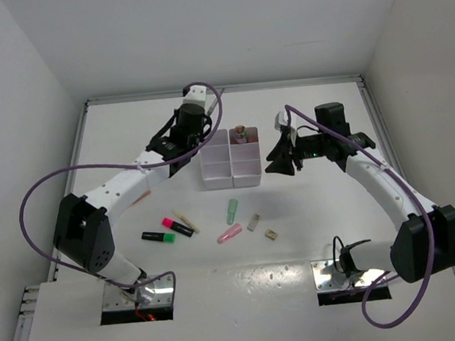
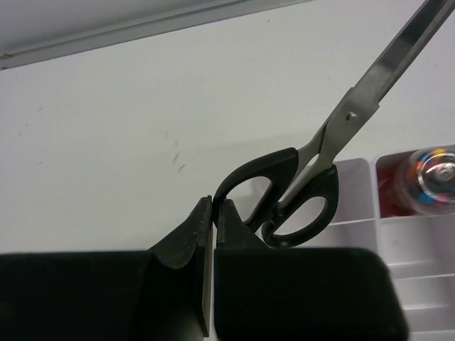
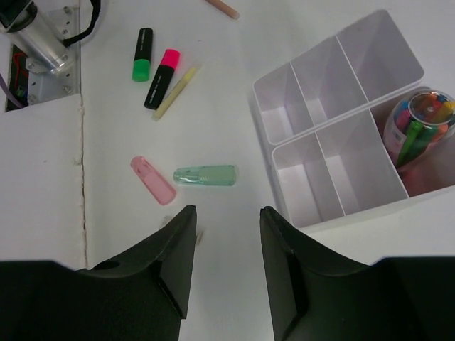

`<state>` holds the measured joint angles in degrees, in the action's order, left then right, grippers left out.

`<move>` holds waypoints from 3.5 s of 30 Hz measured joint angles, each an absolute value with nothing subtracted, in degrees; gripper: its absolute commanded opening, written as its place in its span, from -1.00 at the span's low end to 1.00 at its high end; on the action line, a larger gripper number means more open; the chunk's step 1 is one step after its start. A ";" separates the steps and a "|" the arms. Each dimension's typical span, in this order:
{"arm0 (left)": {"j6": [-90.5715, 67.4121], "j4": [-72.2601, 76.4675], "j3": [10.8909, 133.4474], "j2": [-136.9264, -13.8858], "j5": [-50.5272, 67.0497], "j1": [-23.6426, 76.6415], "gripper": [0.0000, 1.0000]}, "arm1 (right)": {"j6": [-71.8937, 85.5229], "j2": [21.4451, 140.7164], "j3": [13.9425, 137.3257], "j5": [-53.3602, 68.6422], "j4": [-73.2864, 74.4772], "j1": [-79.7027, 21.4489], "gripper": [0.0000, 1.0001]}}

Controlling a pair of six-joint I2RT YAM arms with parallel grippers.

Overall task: Sort the stationery into containers
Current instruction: Place the scissors in the storage box.

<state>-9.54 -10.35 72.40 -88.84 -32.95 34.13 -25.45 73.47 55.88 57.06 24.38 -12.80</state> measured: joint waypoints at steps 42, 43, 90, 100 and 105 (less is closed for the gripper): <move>-25.78 14.00 60.73 -96.99 -25.28 32.88 -1.00 | -25.36 75.90 55.18 59.22 24.08 -9.15 -0.16; -25.80 14.00 60.71 -97.03 -25.32 32.88 -1.00 | -25.36 75.96 55.18 59.24 24.10 -9.08 -0.16; -26.39 11.57 62.30 -100.09 -29.65 34.04 -0.42 | -25.32 76.25 55.18 63.20 25.96 -7.20 -0.16; -26.63 10.37 62.83 -100.09 -29.80 34.04 -0.51 | -25.32 76.25 55.18 63.29 26.04 -7.20 -0.16; -26.68 9.65 63.26 -100.14 -29.76 34.04 -0.59 | -25.32 76.25 55.18 63.29 26.06 -6.83 -0.16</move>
